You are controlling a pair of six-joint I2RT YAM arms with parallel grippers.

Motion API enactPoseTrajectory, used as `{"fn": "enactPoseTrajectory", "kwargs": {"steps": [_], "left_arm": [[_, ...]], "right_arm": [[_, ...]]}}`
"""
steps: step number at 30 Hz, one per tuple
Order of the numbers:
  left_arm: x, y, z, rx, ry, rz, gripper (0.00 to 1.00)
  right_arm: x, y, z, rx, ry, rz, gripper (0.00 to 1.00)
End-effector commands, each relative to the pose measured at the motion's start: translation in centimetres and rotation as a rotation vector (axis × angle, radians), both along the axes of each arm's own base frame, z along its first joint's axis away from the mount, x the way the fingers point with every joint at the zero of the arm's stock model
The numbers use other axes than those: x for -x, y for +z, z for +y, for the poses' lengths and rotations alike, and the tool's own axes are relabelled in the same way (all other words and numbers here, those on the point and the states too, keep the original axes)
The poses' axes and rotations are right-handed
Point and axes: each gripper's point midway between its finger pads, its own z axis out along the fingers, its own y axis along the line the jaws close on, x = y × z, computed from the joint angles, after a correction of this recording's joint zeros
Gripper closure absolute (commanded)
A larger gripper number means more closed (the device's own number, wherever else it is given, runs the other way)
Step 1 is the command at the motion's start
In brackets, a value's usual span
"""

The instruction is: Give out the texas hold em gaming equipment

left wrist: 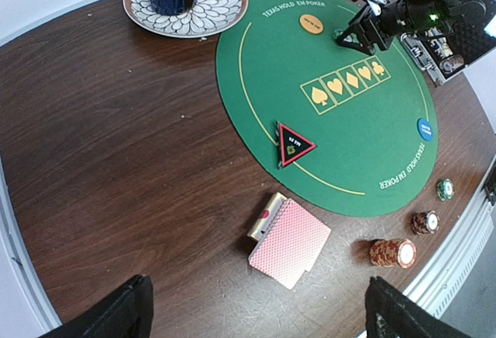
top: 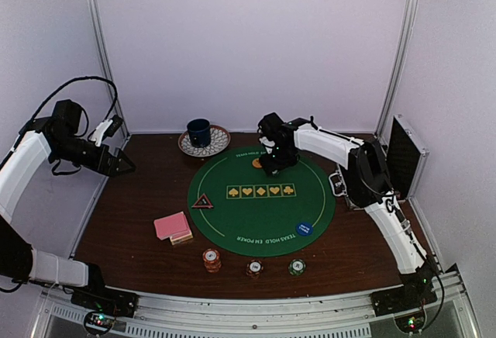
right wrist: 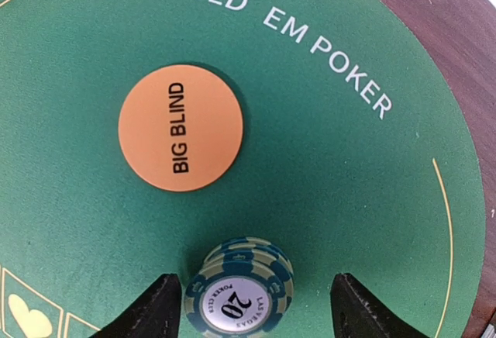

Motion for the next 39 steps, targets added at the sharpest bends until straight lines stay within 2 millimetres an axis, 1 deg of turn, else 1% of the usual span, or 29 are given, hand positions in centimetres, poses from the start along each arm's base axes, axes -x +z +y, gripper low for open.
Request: {"fn": "enactPoseTrajectory", "kwargs": {"steps": [1,3,6,8,10,12,13,14,16,18,20,22,25,28,31,36,39], "left_arm": [[0.2,1.0,-0.1,0.006,-0.016,-0.033,0.02],[0.3,1.3,-0.1,0.005,-0.017,-0.037,0.02],[0.4,1.5,-0.1,0.003,-0.018,-0.042,0.02],[0.5,1.6,-0.1,0.004,-0.017,-0.043,0.02],[0.6,1.7,-0.2,0.004,-0.019,-0.047,0.02],[0.6,1.7,-0.2,0.008,-0.021,-0.046,0.02],[0.7,1.7,-0.2,0.008,-0.022,-0.045,0.02],[0.7,1.6,-0.3,0.008,-0.022,-0.044,0.03],[0.8,1.7,-0.3,0.006,-0.026,-0.043,0.02],[0.8,1.7,-0.2,0.002,-0.027,-0.042,0.02],[0.7,1.8,-0.2,-0.001,-0.028,-0.047,0.02],[0.7,1.9,-0.2,0.001,-0.028,-0.046,0.02],[0.8,1.9,-0.3,0.008,-0.028,-0.045,0.02],[0.8,2.0,-0.3,0.008,-0.026,-0.045,0.02],[0.9,2.1,-0.2,0.006,-0.023,-0.047,0.03],[0.9,2.1,-0.3,0.008,-0.022,-0.044,0.02],[0.9,2.1,-0.2,0.006,-0.021,-0.043,0.02]], "right_arm": [[0.5,6.1,0.3,-0.036,0.014,-0.074,0.29],[1.8,8.2,0.7,-0.049,0.033,-0.091,0.28],[4.8,10.9,1.0,-0.061,0.067,-0.116,0.27],[7.7,12.2,1.1,-0.070,0.088,-0.113,0.27],[11.1,13.1,0.8,-0.084,0.109,-0.098,0.26],[14.9,13.2,0.6,-0.099,0.135,-0.068,0.25],[16.8,12.8,0.5,-0.104,0.149,-0.046,0.24],[19.2,11.7,0.1,-0.092,0.168,-0.008,0.23],[23.3,10.6,-0.4,-0.090,0.198,0.049,0.21],[26.9,9.5,-1.0,-0.074,0.233,0.099,0.18],[30.1,8.2,-1.4,-0.060,0.262,0.148,0.15],[32.7,7.1,-1.5,-0.058,0.292,0.194,0.12],[34.9,5.0,-2.0,-0.028,0.311,0.250,0.11],[36.0,3.3,-2.5,-0.008,0.325,0.288,0.11],[36.4,2.3,-2.7,0.005,0.336,0.307,0.13],[36.6,0.6,-2.7,0.032,0.346,0.331,0.21],[36.7,-0.3,-2.7,0.044,0.347,0.341,0.25]]}}
